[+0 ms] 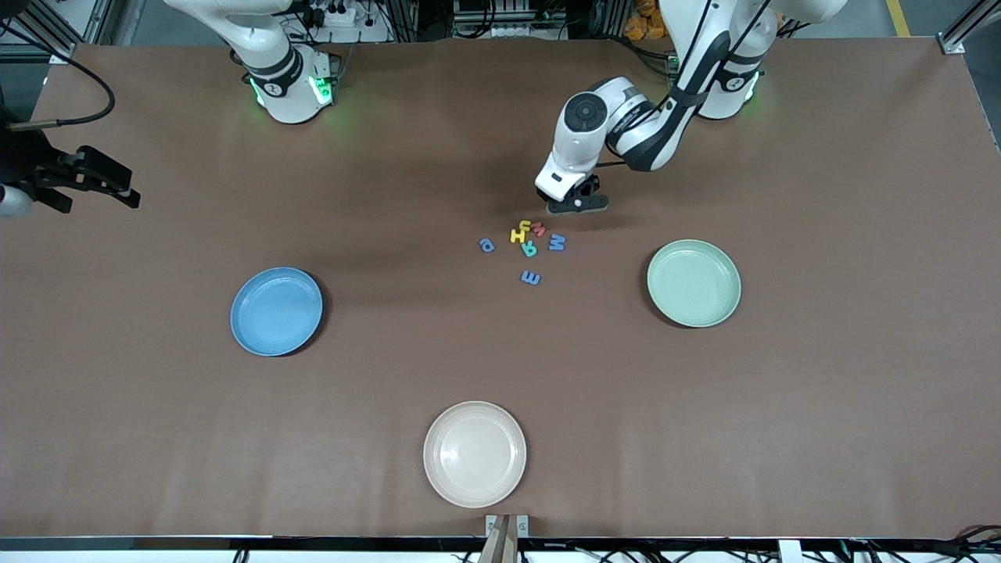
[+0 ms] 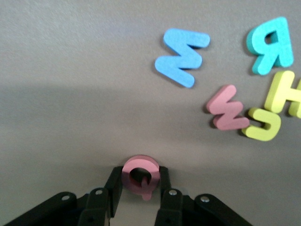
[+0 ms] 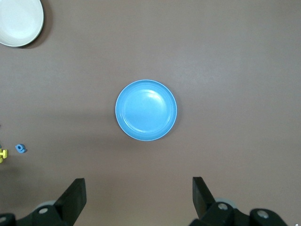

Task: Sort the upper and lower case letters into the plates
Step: 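Lift the pink q and carry it to the green plate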

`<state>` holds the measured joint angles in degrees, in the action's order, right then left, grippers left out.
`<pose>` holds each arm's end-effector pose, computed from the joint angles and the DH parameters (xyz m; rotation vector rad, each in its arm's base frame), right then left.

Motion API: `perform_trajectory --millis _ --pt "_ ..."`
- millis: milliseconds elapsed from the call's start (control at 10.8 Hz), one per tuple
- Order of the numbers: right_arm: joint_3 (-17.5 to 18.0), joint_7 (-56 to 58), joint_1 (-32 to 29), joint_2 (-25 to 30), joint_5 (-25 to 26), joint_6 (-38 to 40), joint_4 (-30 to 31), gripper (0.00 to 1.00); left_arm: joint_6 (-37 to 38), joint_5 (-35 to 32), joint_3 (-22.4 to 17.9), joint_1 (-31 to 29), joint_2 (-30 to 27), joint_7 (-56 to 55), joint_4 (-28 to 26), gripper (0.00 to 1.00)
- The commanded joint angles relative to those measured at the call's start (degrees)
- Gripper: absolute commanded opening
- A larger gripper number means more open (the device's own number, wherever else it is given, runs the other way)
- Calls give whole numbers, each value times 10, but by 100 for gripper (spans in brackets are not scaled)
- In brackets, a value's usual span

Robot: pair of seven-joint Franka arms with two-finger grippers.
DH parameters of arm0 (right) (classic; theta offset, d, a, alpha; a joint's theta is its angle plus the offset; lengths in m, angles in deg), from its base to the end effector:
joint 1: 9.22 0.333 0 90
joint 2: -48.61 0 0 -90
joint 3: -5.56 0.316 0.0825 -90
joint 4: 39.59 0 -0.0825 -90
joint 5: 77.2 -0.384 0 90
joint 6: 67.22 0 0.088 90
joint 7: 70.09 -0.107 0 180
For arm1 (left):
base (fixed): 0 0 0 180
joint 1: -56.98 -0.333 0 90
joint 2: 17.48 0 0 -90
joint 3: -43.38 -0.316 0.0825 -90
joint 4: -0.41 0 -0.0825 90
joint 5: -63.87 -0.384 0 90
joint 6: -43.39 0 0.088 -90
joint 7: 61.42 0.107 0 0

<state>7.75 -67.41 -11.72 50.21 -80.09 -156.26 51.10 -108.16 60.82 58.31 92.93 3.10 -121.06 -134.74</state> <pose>0.5442 0.0028 0.6328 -3.0915 -0.0652 -0.0006 0.3117 -0.3952 0.1769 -3.1228 -0.1852 0.1391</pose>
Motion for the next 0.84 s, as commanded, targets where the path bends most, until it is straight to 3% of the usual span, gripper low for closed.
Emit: perform_trajectory --millis 0,186,372,651,744 --pt "1 0 -2 3 -4 4 0 100 78 -31 -1 -11 -6 -17 46 8" --pt "1 1 -2 3 -3 5 0 100 124 -44 -1 -35 -21 22 57 8" --pt "1 4 -4 4 -4 6 -1 100 167 -44 1 -95 -50 146 57 7" --pt "1 4 -3 3 -4 0 -1 100 172 -54 -2 -196 -60 317 60 8" --pt "3 0 -2 0 -4 -3 1 100 172 -98 -1 -224 -56 341 67 8"
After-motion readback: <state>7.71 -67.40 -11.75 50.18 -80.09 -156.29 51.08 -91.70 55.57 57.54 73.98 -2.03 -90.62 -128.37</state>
